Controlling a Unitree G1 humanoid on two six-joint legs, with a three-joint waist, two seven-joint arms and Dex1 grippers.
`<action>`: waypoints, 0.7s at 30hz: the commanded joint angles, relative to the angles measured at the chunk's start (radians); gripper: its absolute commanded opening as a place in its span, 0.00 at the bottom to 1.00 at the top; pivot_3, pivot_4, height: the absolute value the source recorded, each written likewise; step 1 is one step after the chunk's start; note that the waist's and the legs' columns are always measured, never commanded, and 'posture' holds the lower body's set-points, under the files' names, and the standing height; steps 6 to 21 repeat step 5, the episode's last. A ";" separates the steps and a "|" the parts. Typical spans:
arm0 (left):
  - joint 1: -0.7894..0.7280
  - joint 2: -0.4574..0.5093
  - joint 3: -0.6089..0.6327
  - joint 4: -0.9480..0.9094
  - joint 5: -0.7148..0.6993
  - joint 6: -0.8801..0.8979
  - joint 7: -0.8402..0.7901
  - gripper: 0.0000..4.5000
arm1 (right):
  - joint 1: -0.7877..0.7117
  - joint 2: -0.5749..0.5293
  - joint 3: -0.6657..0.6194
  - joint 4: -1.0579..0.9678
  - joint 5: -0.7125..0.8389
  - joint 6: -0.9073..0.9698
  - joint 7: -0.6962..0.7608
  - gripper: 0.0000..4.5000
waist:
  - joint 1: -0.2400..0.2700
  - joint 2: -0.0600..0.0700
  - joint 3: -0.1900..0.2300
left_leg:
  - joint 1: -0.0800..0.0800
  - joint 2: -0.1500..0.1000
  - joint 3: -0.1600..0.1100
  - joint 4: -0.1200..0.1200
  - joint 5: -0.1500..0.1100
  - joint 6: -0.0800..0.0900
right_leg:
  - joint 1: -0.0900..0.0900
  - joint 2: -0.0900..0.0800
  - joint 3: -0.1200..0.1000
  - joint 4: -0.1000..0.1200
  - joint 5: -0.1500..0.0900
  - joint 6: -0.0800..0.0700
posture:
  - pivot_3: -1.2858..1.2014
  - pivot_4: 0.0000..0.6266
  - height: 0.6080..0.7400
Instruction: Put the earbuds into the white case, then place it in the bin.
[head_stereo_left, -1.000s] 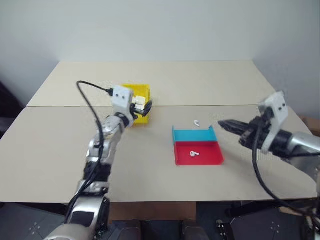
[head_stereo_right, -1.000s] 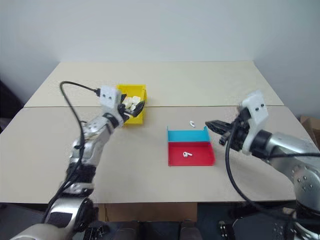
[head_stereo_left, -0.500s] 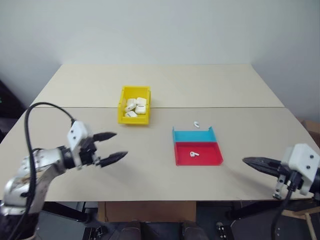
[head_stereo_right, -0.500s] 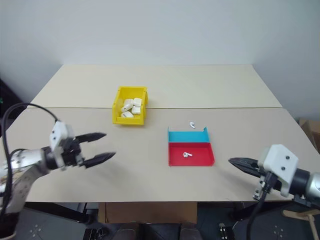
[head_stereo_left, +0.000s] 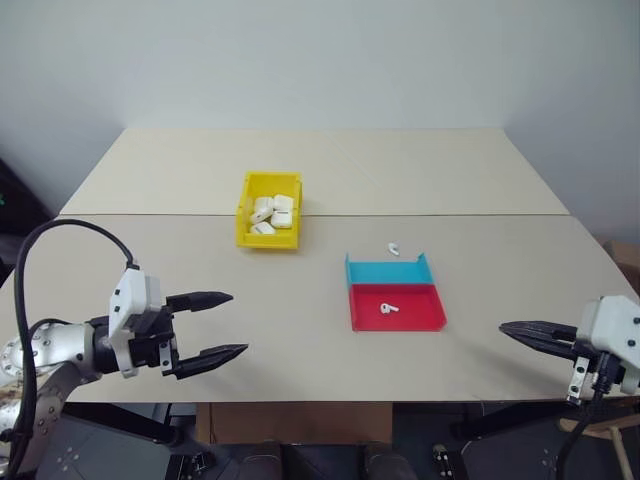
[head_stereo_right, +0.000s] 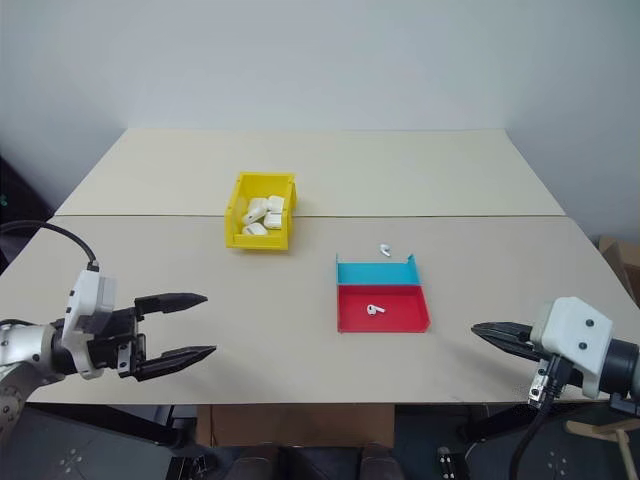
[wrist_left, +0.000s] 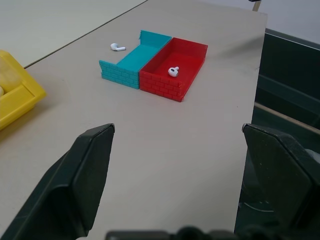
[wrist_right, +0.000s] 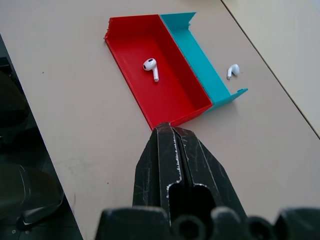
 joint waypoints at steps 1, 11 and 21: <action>-0.003 0.008 0.036 -0.019 -0.023 -0.014 0.003 0.99 | -0.016 -0.010 -0.010 -0.013 0.013 -0.009 -0.005 0.00 | 0.000 0.000 0.000 | 0.000 0.000 0.000 0.000 0.000 0.000 | 0.000 0.000 0.000 0.000 0.000 0.000 | 0.52 0.24 1.00; 0.009 0.009 0.042 -0.019 -0.033 -0.020 -0.013 0.99 | -0.008 -0.008 -0.013 -0.017 0.013 -0.008 0.000 0.00 | 0.000 0.000 0.000 | 0.000 0.000 0.000 0.000 0.000 0.000 | 0.000 0.000 0.000 0.000 0.000 0.000 | 0.52 0.24 1.00; 0.009 0.009 0.042 -0.019 -0.033 -0.020 -0.013 0.99 | -0.008 -0.008 -0.013 -0.017 0.013 -0.008 0.000 0.00 | 0.000 0.000 0.000 | 0.000 0.000 0.000 0.000 0.000 0.000 | 0.000 0.000 0.000 0.000 0.000 0.000 | 0.52 0.24 1.00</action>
